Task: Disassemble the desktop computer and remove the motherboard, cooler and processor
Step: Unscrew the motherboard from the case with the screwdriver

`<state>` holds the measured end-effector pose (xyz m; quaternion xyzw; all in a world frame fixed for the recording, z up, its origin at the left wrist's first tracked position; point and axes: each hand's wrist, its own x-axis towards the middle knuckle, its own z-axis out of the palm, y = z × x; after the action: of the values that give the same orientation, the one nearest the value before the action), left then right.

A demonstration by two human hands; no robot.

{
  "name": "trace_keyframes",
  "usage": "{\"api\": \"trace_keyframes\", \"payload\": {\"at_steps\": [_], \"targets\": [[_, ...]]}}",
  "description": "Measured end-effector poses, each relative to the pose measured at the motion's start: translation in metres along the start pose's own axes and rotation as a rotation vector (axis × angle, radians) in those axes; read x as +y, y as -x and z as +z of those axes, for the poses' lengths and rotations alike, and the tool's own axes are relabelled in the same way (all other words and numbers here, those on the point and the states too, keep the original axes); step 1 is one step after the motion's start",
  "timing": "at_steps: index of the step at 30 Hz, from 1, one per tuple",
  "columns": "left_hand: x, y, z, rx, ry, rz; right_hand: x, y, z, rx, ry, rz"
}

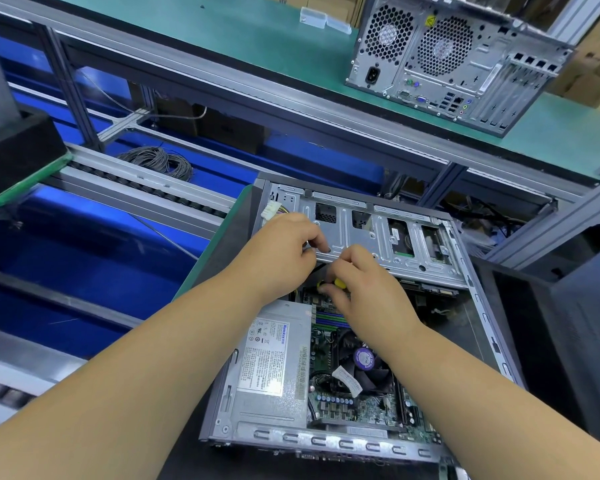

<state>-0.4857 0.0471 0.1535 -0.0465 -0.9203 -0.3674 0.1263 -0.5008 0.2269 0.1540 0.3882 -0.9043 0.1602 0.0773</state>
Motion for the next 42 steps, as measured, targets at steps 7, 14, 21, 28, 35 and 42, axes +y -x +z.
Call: {"api": "trace_keyframes", "payload": {"at_steps": [7, 14, 21, 28, 35, 42], "targets": [[-0.0001, -0.0004, 0.0002, 0.003, -0.007, 0.001, -0.0005, 0.0011, -0.0012, 0.011, -0.027, 0.020], [0.0007, 0.0006, -0.0002, 0.005, -0.001, 0.000, 0.0010, 0.0022, 0.0011, 0.014, -0.010, 0.049], [0.0023, -0.0001, -0.0010, -0.001, -0.003, -0.007, 0.0003, 0.0021, 0.0021, 0.016, -0.006, 0.028], [0.0013, -0.0004, -0.0006, 0.000, -0.005, -0.001, 0.0040, 0.0069, 0.0013, 0.035, 0.003, 0.090], [0.0007, -0.0002, -0.0004, 0.001, -0.007, -0.002, 0.0038, 0.0068, 0.0060, 0.029, 0.014, 0.021], [0.0015, -0.0001, -0.0007, 0.001, -0.004, -0.006, 0.0041, 0.0052, 0.0049, 0.005, 0.051, 0.031]]}}
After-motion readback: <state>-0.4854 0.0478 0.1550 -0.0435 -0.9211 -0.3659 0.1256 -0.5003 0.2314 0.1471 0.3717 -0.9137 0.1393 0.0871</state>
